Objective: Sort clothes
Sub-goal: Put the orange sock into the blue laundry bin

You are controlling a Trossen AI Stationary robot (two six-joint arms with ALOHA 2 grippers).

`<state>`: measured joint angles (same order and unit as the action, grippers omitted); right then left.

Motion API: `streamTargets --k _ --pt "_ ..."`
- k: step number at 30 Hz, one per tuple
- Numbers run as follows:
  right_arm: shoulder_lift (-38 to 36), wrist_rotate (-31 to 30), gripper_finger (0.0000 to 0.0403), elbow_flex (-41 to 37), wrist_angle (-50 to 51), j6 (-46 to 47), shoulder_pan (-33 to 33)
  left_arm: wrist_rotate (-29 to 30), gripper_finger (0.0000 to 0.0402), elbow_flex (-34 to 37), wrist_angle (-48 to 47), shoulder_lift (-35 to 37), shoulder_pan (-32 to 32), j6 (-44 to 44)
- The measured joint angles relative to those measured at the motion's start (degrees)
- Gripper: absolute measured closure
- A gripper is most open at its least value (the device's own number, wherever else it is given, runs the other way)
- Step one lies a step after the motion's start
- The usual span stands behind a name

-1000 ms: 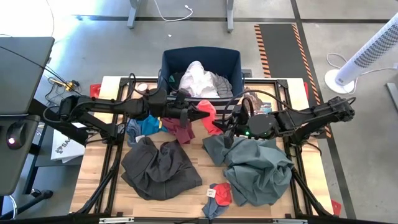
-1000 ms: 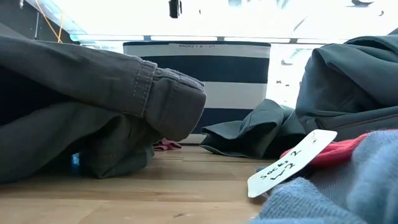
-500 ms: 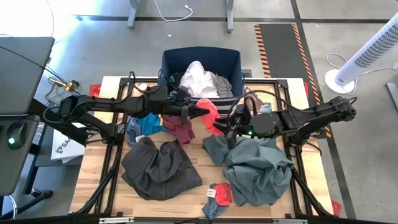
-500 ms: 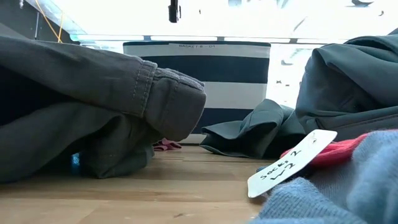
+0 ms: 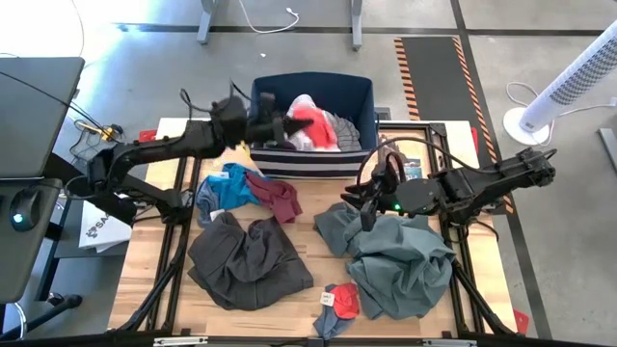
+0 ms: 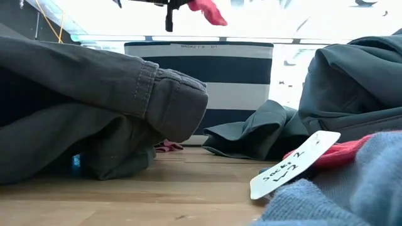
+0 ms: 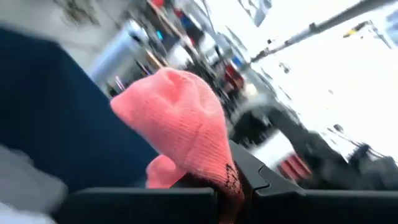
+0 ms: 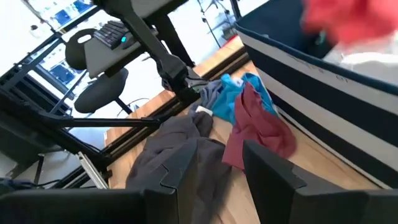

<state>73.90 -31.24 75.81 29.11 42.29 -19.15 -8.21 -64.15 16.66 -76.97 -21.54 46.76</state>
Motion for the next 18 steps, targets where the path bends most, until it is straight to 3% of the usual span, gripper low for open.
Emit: streamTargets --k 8,14,18 --pt "0.03 -0.02 0.0279 0.00 0.26 0.95 -0.03 0.56 0.0401 -0.93 -5.96 -0.09 -10.50 -1.31" --pt "0.03 -0.02 0.0279 0.00 0.65 0.74 0.31 1.28 0.0401 -1.31 -2.94 -2.09 -12.67 0.03" --pt "0.03 -0.09 0.0279 0.00 0.65 0.21 0.41 0.85 0.0401 -6.26 -7.21 -5.33 -11.87 -3.97"
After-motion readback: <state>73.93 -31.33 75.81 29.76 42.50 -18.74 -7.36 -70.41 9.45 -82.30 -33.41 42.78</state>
